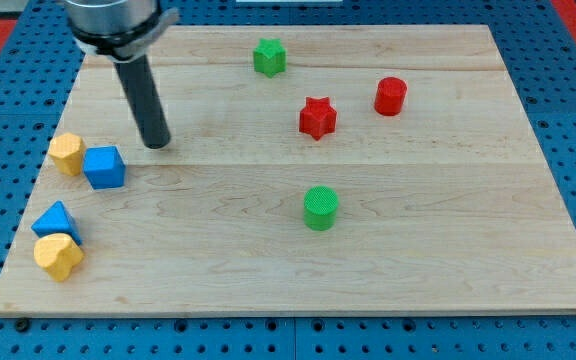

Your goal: Move the blue cube to the bottom right of the yellow hexagon

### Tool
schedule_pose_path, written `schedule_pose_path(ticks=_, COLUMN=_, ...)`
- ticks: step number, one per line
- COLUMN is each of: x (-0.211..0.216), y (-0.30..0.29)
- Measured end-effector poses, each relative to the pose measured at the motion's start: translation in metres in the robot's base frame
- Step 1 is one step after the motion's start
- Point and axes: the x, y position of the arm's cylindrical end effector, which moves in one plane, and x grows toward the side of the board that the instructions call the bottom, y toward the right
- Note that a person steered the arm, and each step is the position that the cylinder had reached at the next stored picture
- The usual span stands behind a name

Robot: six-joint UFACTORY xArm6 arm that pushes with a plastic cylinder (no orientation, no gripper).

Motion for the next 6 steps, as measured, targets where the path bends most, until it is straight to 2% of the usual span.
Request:
schedule_pose_path(ticks=1, x=0.043, y=-0.021)
schedule_pose_path(ticks=2, x=0.075, y=0.011)
schedule_pose_path(ticks=3, x=0.025, y=0.035)
schedule_pose_path(ticks=4, x=-0.052, y=0.003)
schedule_pose_path(ticks=5, x=-0.062, y=-0.066)
schedule_pose_path(ticks=6, x=-0.009, y=-0.074)
